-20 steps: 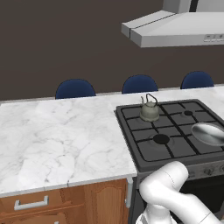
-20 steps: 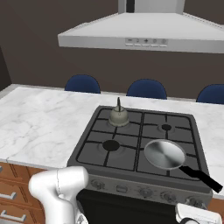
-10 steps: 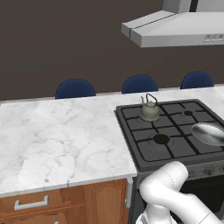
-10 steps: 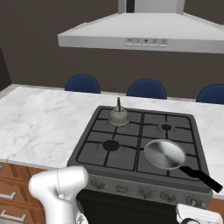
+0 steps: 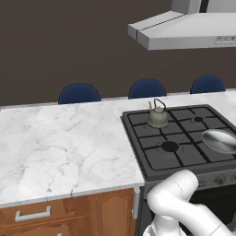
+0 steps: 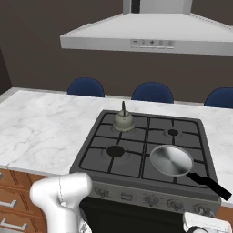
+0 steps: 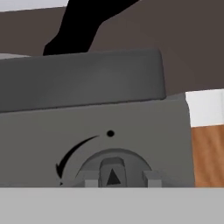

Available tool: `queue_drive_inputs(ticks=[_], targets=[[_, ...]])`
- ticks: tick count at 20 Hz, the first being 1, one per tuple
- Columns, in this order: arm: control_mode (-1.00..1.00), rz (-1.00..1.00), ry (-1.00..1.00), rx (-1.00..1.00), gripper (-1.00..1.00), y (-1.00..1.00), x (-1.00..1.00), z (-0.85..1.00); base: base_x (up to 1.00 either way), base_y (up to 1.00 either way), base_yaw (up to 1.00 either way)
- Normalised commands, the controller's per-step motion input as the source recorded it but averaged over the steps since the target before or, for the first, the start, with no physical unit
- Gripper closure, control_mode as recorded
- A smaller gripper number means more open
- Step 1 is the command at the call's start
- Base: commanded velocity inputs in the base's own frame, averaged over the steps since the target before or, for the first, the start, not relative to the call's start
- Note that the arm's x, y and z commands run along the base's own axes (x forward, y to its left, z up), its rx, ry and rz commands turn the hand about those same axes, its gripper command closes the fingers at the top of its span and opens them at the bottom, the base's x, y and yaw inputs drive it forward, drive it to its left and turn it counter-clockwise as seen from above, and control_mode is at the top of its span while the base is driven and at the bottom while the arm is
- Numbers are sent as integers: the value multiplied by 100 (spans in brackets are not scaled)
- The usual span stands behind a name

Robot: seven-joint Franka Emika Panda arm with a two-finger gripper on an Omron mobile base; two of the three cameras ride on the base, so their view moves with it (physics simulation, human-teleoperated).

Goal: Pick the pan from the cabinet and place it on the stove. Then turn on the stove burner for the pan.

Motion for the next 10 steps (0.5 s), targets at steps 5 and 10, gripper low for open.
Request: queue_drive_inputs(ticks=[5, 10], targets=[[-100, 0, -18, -13, 100, 0, 0, 0, 0, 0, 0], [-100, 0, -19, -20, 100, 0, -5, 0, 0, 0, 0]])
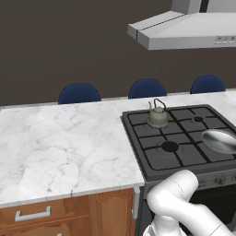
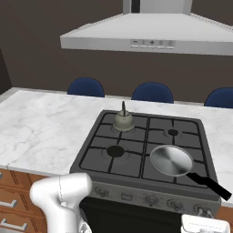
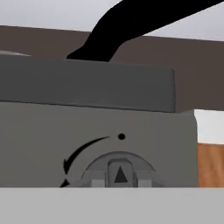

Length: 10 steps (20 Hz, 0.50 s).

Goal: Pick the pan from the cabinet and place it on the stove. Then turn on the stove burner for the pan.

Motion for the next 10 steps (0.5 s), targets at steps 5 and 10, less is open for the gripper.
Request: queue_drive_inputs(ticks=[5, 10], targets=[[-100, 2, -17, -25, 100, 0, -10, 0, 0, 0, 0], [-100, 4, -15, -29, 100, 0, -8, 0, 0, 0, 0]])
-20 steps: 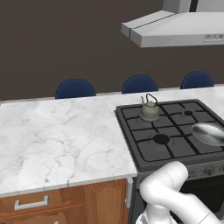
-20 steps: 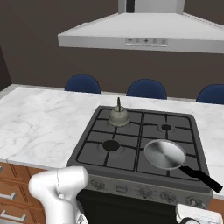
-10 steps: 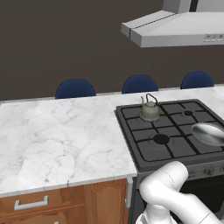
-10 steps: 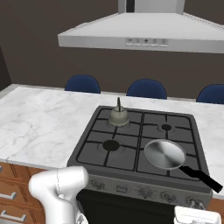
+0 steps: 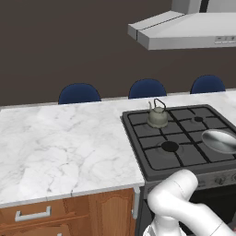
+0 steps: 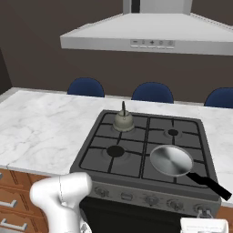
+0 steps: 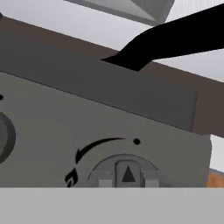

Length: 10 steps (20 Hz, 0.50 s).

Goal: Pick the pan from the cabinet and place it on the stove. Then turn on the stove burner for the pan.

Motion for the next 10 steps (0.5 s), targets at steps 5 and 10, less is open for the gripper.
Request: queue_drive_inputs(ticks=[5, 10], targets=[[-100, 2, -11, -29, 100, 0, -10, 0, 0, 0, 0], [-100, 0, -11, -31, 100, 0, -17, 1, 0, 0, 0]])
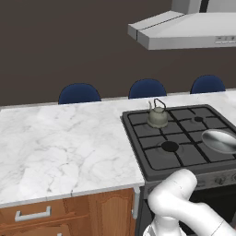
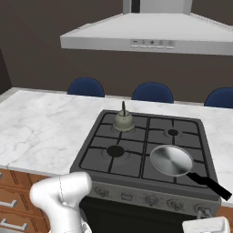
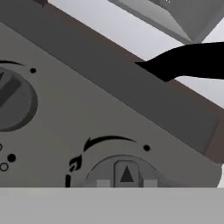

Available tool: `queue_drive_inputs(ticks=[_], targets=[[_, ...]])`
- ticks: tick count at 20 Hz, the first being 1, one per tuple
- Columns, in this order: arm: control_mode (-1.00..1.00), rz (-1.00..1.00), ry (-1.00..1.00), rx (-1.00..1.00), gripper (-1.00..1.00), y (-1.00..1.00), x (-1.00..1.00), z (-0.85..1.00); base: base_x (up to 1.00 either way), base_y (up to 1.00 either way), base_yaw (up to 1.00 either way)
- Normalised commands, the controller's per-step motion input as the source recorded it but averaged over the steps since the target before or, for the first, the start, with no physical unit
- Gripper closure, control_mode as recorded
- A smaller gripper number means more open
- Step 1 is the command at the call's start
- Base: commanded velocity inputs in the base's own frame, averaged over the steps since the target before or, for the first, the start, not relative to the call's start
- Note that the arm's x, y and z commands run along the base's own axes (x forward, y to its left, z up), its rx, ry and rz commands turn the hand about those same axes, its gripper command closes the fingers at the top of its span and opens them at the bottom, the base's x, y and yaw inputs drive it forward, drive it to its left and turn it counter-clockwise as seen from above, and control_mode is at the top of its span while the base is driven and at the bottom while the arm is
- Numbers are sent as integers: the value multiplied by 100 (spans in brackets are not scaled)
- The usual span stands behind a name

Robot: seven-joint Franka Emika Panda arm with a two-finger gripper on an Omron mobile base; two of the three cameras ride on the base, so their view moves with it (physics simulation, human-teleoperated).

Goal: Pick the pan from the cabinet and place it on the stove. Then turn on the stove burner for the pan.

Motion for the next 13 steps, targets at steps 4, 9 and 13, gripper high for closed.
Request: queue_drive_inputs(ticks=[4, 9, 13], targets=[[-100, 0, -7, -31, 100, 0, -18, 7, 0, 0, 0], [-100, 0, -6, -28, 100, 0, -20, 6, 0, 0, 0], [-100, 0, -8, -28, 100, 0, -20, 5, 0, 0, 0]])
